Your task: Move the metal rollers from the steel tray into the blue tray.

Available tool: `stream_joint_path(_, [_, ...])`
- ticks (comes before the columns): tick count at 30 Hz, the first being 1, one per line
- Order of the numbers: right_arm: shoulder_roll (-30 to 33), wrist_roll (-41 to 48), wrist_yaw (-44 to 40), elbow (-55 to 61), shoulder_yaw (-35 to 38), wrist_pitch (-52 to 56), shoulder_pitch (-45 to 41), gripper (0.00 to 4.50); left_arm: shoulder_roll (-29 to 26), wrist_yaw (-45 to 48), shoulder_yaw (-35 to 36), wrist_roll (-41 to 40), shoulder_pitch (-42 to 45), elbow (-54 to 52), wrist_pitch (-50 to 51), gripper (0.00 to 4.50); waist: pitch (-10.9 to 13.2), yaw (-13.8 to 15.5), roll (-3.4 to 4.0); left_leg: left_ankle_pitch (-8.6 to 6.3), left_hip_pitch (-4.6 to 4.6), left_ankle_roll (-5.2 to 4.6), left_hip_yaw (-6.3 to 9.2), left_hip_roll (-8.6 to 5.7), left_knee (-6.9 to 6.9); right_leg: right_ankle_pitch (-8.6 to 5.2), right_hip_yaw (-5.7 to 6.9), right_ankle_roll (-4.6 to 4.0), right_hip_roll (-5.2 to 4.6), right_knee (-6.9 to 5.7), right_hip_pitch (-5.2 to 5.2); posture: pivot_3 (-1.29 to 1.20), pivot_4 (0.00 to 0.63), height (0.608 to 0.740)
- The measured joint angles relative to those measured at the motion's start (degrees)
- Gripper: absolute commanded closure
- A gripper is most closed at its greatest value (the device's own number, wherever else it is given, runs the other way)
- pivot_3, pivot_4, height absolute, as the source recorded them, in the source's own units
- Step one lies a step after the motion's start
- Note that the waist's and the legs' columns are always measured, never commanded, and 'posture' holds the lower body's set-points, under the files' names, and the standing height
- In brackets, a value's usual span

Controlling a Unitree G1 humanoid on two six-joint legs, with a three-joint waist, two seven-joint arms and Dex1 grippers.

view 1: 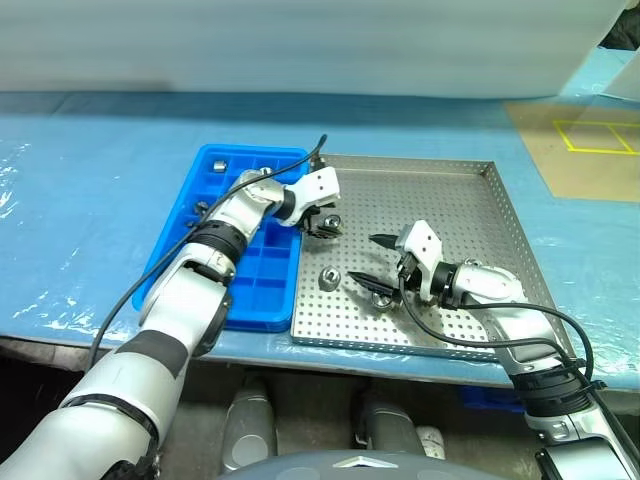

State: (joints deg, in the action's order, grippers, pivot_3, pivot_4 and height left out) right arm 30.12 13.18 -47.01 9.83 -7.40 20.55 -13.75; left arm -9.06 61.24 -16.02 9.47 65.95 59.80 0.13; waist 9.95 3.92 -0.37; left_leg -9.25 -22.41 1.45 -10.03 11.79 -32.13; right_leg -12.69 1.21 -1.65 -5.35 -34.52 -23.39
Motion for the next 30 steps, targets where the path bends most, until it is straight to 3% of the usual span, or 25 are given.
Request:
stream_joint_path(7, [0.0, 0.0, 0.6, 0.0, 0.0, 0.0, 0.9, 0.00, -0.4, 1.0, 0.0, 0.6, 3.1, 1.5, 0.3, 0.85, 0.0, -1.8, -0.01, 0.10, -0.33, 0.00, 0.02, 0.09, 0.10, -0.03, 0.06, 0.10, 0.19, -0.18, -0.54, -0.23, 0.150, 0.740])
stream_joint_path(27, [0.1, 0.0, 1.1, 0.1, 0.0, 0.0, 1.1, 0.00, -0.1, -2.6, -3.0, 6.3, 3.4, 6.6, 0.6, 0.85, 0.0, -1.7, -0.01, 0.16, -0.50, -0.13, 0.03, 0.10, -0.05, -0.02, 0.07, 0.09, 0.14, -0.21, -0.60, -0.24, 0.150, 0.740])
stream_joint_path(30, [0.0, 0.0, 1.2, 0.1, 0.0, 0.0, 1.2, 0.00, 0.1, -4.0, -3.0, 6.6, 3.4, 7.0, 0.6, 1.45, 0.0, -1.8, -0.01, 0.16, -0.47, -0.13, 0.03, 0.10, -0.05, -0.02, 0.06, 0.09, 0.15, -0.22, -0.60, -0.24, 0.150, 0.740])
